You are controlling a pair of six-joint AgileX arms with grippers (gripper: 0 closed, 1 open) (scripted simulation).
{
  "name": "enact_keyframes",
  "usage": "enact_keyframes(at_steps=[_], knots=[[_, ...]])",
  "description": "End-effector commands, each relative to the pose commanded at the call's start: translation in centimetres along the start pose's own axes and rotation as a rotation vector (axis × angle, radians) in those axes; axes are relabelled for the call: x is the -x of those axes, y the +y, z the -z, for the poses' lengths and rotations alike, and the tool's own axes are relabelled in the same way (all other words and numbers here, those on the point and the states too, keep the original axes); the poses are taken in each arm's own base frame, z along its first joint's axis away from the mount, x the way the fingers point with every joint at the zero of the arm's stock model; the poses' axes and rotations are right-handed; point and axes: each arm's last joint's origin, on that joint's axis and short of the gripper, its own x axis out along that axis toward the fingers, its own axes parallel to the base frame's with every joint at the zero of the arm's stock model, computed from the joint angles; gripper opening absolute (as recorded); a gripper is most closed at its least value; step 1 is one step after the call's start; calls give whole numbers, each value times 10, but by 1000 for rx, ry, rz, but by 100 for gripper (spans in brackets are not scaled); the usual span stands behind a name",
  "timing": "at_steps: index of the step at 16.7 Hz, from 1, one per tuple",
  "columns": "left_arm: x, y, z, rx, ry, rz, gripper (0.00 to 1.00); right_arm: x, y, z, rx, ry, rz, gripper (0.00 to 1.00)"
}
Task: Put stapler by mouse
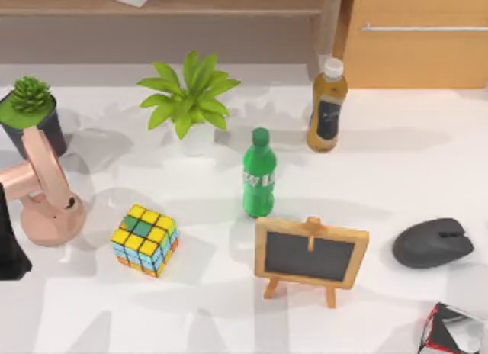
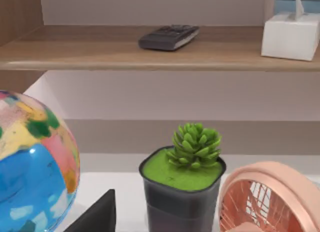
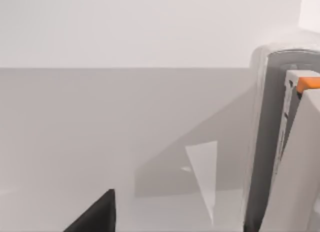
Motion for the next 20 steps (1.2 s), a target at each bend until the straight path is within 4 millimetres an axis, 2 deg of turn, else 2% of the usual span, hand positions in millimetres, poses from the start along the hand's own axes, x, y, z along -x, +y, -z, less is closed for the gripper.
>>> enact_keyframes(at_steps=[2, 15, 20], knots=[[0, 0, 0, 0, 0, 0, 100, 0, 0, 0, 0, 0, 0, 100], [0, 0, 0, 0, 0, 0, 100, 0, 0, 0, 0, 0, 0, 2], [0, 0, 0, 0, 0, 0, 100, 0, 0, 0, 0, 0, 0, 0]])
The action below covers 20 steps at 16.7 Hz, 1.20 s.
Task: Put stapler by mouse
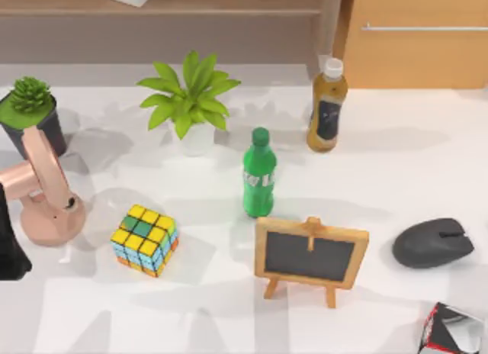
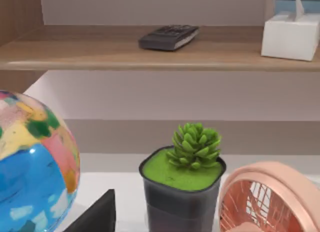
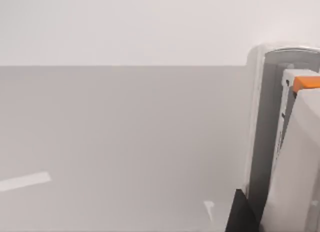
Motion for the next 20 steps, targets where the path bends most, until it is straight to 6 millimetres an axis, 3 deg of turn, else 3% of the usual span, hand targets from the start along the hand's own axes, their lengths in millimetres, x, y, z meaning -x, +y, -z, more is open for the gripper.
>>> enact_keyframes(at_steps=[6, 12, 16, 20], knots=[[0, 0, 0, 0, 0, 0, 100, 3, 0, 0, -4, 2, 0, 0], [0, 0, 0, 0, 0, 0, 100, 30, 0, 0, -1, -1, 0, 0], [0, 0, 0, 0, 0, 0, 100, 29, 0, 0, -2, 4, 0, 0], [0, 0, 0, 0, 0, 0, 100, 35, 9, -17, 20, 50, -12, 0]])
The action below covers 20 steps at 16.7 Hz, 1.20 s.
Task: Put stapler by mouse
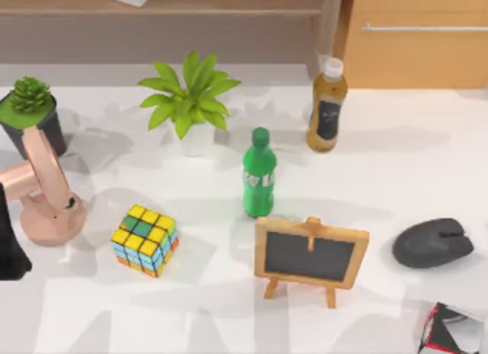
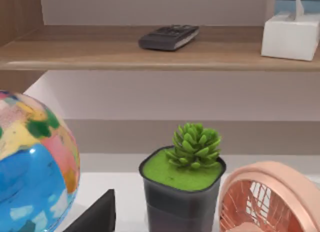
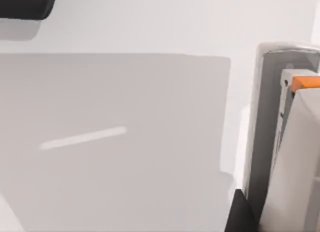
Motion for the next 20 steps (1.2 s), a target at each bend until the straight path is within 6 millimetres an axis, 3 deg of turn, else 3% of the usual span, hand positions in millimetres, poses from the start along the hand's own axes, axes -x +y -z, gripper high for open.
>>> enact_keyframes(at_steps=[6, 12, 16, 20], knots=[[0, 0, 0, 0, 0, 0, 100, 35, 50, -54, 117, -56, -38, 0], [0, 0, 0, 0, 0, 0, 100, 43, 122, -91, 266, -70, -32, 0], [0, 0, 0, 0, 0, 0, 100, 38, 186, -113, 375, -79, -19, 0], [0, 0, 0, 0, 0, 0, 100, 19, 241, -109, 486, -48, 8, 0]])
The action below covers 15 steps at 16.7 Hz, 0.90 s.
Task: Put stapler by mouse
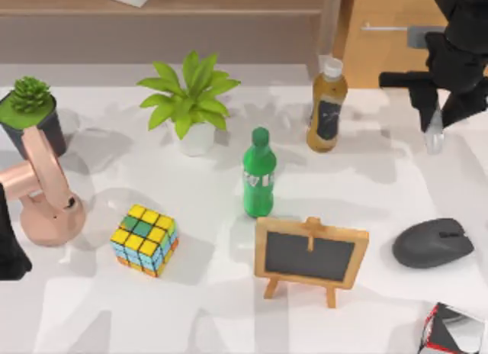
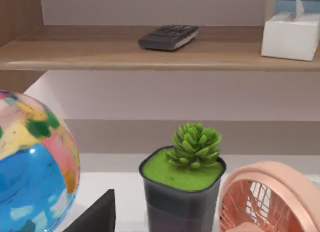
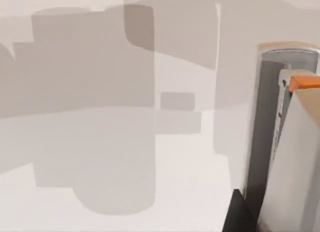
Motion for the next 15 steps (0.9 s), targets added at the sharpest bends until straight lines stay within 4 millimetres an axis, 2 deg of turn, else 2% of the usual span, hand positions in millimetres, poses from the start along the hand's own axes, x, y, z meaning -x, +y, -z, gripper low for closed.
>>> enact_keyframes(at_steps=[3, 9, 15], knots=[[0, 0, 0, 0, 0, 0, 100, -4, 14, -3, 30, 4, 3, 0], [0, 0, 0, 0, 0, 0, 100, -3, 11, -3, 23, 1, 0, 0], [0, 0, 0, 0, 0, 0, 100, 11, 2, -2, -7, -19, 9, 0]])
